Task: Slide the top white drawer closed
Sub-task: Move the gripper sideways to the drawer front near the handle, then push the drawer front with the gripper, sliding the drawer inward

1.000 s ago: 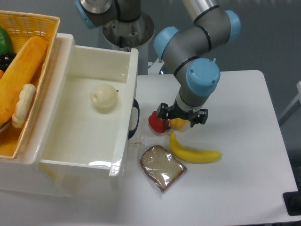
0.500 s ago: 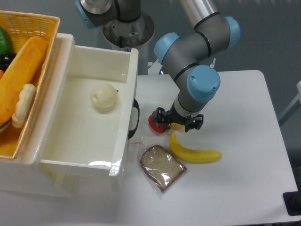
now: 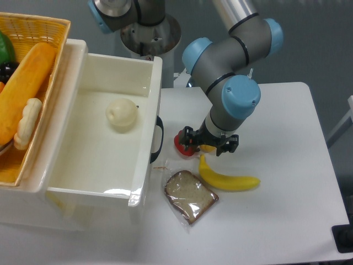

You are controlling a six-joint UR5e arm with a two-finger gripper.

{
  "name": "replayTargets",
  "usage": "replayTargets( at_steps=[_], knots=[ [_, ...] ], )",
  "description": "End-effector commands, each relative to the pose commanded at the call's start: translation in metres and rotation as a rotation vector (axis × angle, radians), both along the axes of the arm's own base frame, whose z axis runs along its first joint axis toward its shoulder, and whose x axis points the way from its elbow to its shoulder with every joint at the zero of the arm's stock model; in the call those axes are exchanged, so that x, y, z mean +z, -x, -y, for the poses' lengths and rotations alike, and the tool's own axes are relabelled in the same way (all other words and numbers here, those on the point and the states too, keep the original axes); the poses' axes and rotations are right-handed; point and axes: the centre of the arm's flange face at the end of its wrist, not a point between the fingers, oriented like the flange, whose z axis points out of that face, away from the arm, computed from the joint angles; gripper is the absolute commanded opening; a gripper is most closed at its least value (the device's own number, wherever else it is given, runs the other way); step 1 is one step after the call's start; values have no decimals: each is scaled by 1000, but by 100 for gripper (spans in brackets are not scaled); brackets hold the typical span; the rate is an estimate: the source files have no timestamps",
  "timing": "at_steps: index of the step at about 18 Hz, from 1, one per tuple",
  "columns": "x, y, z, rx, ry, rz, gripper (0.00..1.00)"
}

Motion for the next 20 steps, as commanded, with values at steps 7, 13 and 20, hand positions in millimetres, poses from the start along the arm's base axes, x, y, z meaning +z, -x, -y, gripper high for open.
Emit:
replayTargets(
  at_steps=[7,13,20],
  knots=[
    [-5,-5,-6,15,-10,24,100],
    [-5,-12,-12,6,-23,39,100],
    [-6,-21,-15,-5,-18,43,100]
  ],
)
